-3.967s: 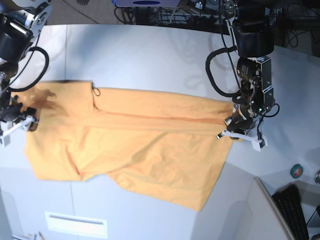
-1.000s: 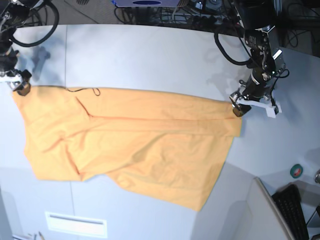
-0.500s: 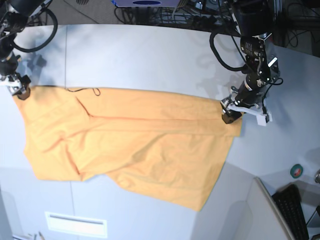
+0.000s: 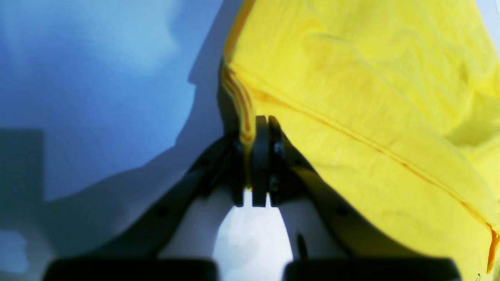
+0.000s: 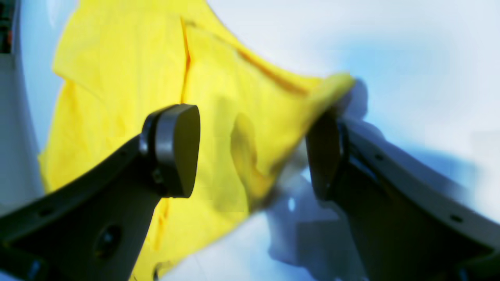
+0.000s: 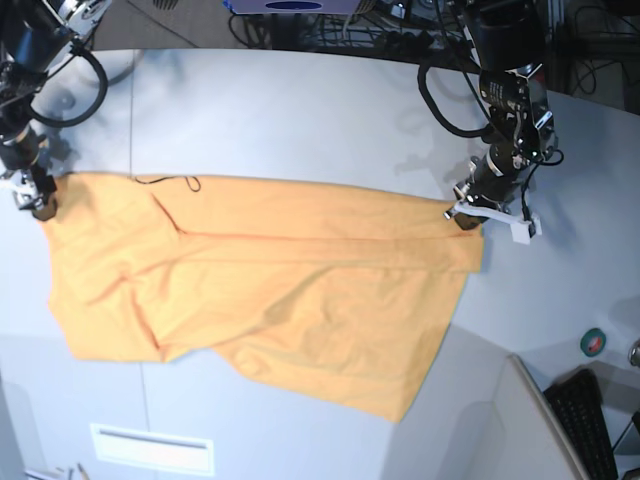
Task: Layout the t-shirt on the table in an organized manner, then fold the t-shirt properly
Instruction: 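Lift the shirt high with both grippers and swing it out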
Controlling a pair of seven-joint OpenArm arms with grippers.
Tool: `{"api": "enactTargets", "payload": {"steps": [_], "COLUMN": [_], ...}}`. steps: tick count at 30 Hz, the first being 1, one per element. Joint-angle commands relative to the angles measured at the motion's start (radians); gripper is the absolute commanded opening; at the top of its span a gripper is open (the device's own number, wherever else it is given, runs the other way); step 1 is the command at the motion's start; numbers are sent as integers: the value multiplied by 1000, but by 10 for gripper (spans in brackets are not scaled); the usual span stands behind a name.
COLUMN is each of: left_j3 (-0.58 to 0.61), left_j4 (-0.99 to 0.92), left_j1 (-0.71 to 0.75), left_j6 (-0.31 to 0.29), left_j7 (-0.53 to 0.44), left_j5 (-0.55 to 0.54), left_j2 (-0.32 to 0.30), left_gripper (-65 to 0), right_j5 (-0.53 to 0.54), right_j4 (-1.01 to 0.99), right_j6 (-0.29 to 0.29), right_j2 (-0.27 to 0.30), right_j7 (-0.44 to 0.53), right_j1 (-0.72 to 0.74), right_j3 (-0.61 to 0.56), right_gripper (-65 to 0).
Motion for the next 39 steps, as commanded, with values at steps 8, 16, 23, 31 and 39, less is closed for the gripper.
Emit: {"api": "enactTargets", "payload": {"steps": [8,16,23,31,39], "left_j3": [11,13,13,152,339], "left_j4": [55,326,434,363,117], "left_j1": [-3,39,-115,-406,-733], "left_j6": [9,15,15,16,95], "left_j7": [31,151,300,370,363], "left_j5": [20,24,24,24,24], "left_j2": [-9,-17,-21,-80,-84], "left_gripper": [-650,-650,-650,-650,-650], "right_j5": [-27,-25,-33,-35,-35], "right_j4": [-22,392,622,552,415], "right_j6": [36,36,35,33,-96], "right_j2": [28,28,37,149,240], "right_j7": [-82,-421,-550,-578,-430], "right_j1": [15,-5,107,330,535], "right_j3": [-2,2,-4,-148,-332], "right_gripper": [-650,-650,-650,-650,-650]}}
